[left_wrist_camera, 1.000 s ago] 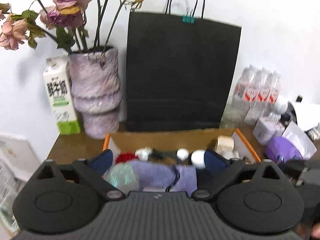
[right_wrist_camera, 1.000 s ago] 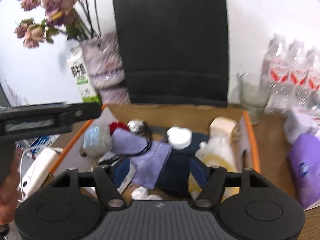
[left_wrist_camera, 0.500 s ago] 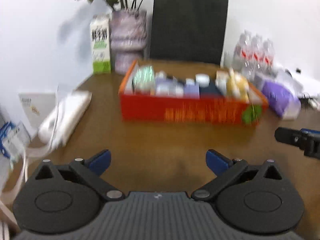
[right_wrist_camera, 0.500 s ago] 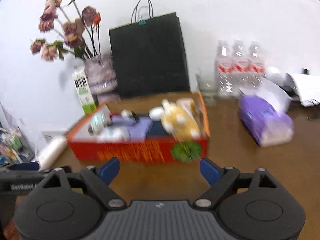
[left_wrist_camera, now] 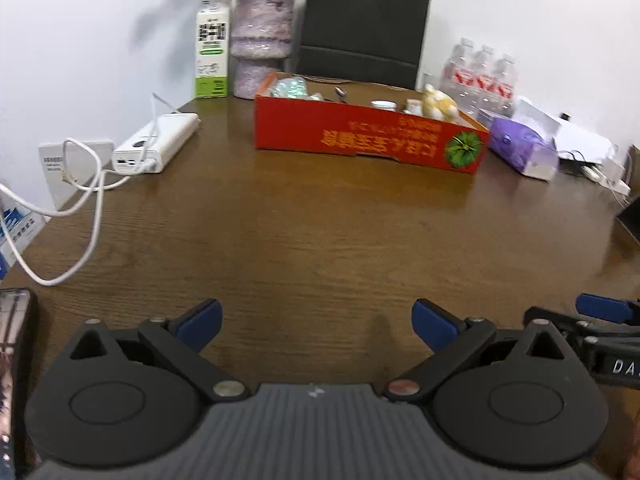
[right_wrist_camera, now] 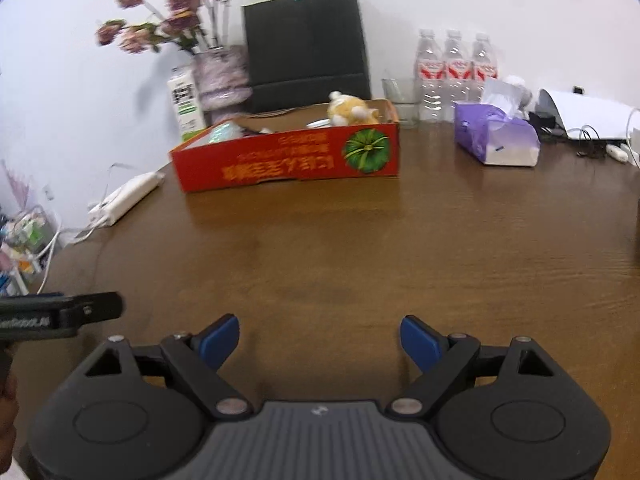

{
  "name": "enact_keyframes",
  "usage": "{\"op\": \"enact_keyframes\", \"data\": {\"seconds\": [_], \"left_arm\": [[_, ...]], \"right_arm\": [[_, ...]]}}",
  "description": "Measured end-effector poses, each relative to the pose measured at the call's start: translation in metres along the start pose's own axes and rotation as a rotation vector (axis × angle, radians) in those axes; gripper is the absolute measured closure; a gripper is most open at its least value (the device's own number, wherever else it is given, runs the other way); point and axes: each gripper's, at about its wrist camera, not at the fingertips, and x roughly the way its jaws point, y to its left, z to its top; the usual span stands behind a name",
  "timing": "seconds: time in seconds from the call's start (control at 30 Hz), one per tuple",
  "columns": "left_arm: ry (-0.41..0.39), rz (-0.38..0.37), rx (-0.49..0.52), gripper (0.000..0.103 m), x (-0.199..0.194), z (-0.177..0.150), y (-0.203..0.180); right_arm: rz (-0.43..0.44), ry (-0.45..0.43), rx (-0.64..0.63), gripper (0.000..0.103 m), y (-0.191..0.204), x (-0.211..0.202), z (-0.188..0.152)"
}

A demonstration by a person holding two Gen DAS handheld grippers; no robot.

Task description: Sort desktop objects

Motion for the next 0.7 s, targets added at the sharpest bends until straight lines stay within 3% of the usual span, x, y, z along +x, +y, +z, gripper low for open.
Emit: {"op": "enact_keyframes", "data": {"seconds": [0.13,0.3,0.4,0.57,0.7], "left_arm": [[0.041,0.025,0.038,0.0,0.014,-0.002,-0.007],[0.037,0.037,0.078,0.0,0.026,0.001,-0.012],[0.028,0.042,0.111,0.0,0.032,0.003,-0.015],[0.023,0.035,0.093,0.0,0.042,0.009,-0.014],[0.015,0.045,0.076,0.0,0.046,0.011,-0.012]], "right_arm": [[0.013,0.009,-0.028,0.011,0.013,0.002,-0.004],[-0.016,0.034,-0.018,0.008,0.012,0.016,0.001],[-0.044,0.034,-0.006,0.0,0.01,0.026,0.005],[-0.131,0.051,-0.05,0.0,0.014,0.046,0.013],[-0.119,0.054,-0.051,0.0,0.012,0.056,0.021]]}}
